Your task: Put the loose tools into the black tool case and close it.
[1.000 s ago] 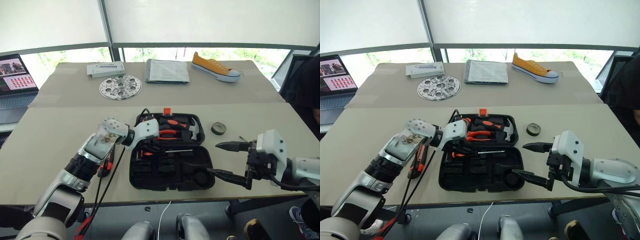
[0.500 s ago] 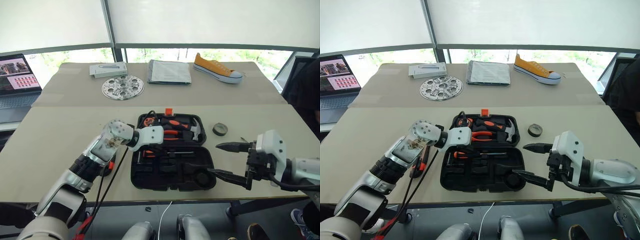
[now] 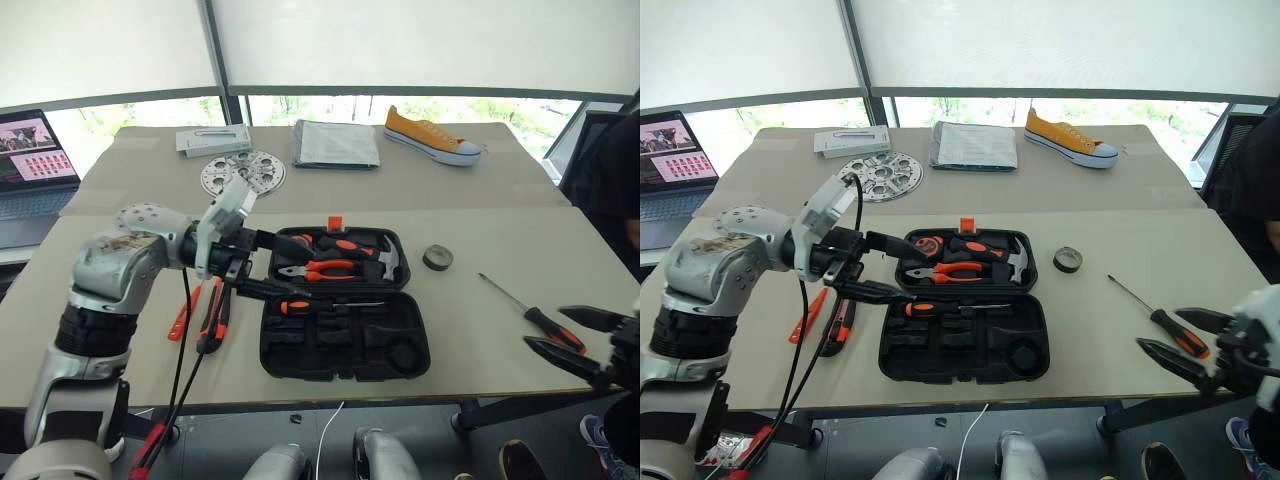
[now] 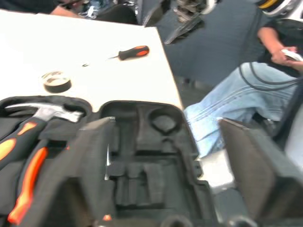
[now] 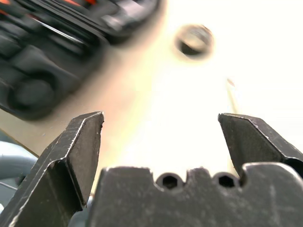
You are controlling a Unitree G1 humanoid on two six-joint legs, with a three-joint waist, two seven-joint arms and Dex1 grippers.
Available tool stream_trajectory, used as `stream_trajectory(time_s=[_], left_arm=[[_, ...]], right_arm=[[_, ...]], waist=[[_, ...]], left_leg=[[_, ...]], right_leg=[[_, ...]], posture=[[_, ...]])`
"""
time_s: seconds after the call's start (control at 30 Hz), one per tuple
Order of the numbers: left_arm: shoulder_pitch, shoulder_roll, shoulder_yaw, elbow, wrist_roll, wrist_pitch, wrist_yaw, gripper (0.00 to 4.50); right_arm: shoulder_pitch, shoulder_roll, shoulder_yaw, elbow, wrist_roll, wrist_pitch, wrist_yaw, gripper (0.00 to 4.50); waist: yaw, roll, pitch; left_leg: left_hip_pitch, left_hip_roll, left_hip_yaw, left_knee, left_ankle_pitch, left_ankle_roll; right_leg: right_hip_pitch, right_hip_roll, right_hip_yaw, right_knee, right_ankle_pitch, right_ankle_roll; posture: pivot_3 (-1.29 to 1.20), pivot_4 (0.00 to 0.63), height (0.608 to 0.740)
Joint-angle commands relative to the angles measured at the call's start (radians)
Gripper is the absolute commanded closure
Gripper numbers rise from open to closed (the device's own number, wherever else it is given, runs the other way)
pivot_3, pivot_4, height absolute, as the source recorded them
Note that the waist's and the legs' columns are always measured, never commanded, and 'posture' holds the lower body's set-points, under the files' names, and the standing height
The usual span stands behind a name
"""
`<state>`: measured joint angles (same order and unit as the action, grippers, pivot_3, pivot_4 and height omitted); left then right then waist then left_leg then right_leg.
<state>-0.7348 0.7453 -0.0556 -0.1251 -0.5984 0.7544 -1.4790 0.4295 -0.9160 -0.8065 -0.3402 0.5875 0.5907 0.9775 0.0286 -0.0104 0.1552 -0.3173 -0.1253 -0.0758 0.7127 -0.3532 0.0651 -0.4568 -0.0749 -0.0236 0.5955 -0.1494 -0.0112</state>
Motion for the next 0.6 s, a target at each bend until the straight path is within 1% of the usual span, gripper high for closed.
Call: stream_trajectory(time_s=[0.03, 0.1, 0.23, 0.3, 0.37, 0.6], left_arm=[[-0.016, 0.030, 0.016, -0.044, -0.056, 0.023, -0.024, 0.03], [-0.012, 0.041, 0.003, -0.062, -0.062, 0.018, -0.032, 0.03], [-0.003, 0.056, -0.024, -0.086, -0.056, -0.003, -0.053, 0.03], [0.010, 0.062, -0.056, -0.082, -0.001, -0.067, -0.058, 0.03], [0.015, 0.067, -0.071, -0.076, 0.020, -0.100, -0.060, 0.03], [0.025, 0.067, -0.065, -0.088, 0.012, -0.101, -0.023, 0.03]], right_arm=[[-0.002, -0.009, -0.024, 0.087, -0.051, -0.073, 0.029, 0.00], [-0.015, -0.013, 0.010, 0.142, -0.090, -0.111, 0.028, 0.00], [-0.087, -0.016, 0.092, 0.242, -0.138, -0.151, 0.014, 0.00], [-0.160, -0.016, 0.181, 0.313, -0.178, -0.182, 0.004, 0.00], [-0.232, -0.012, 0.247, 0.378, -0.208, -0.199, -0.010, 0.00], [-0.393, -0.001, 0.369, 0.563, -0.242, -0.211, -0.012, 0.00]], waist=[[-0.005, 0.000, 0.000], [-0.011, 0.000, 0.000], [-0.019, 0.000, 0.000], [-0.020, 0.001, 0.000], [-0.023, 0.001, 0.000], [-0.016, 0.002, 0.000]], left_leg=[[0.000, 0.000, 0.000, 0.000, 0.000, 0.000], [0.000, 0.000, 0.000, -0.001, 0.000, 0.000], [0.000, 0.000, 0.001, -0.001, 0.000, 0.000], [0.001, 0.000, 0.002, -0.001, 0.000, -0.001], [0.001, 0.000, 0.002, -0.001, 0.001, -0.001], [0.000, 0.000, 0.002, -0.001, 0.001, -0.001]], right_leg=[[0.000, 0.000, 0.000, 0.000, 0.000, 0.000], [0.000, 0.000, 0.000, 0.000, 0.000, 0.000], [0.000, 0.000, 0.001, 0.000, 0.000, 0.000], [-0.001, 0.000, 0.002, 0.000, 0.000, 0.000], [0.000, 0.000, 0.002, 0.000, 0.000, -0.001], [-0.002, 0.000, 0.003, 0.000, 0.000, -0.001]], posture=[[0.00, 0.150, 0.740], [0.00, 0.150, 0.740], [0.00, 0.150, 0.740], [0.00, 0.150, 0.740], [0.00, 0.150, 0.740], [0.00, 0.150, 0.740]])
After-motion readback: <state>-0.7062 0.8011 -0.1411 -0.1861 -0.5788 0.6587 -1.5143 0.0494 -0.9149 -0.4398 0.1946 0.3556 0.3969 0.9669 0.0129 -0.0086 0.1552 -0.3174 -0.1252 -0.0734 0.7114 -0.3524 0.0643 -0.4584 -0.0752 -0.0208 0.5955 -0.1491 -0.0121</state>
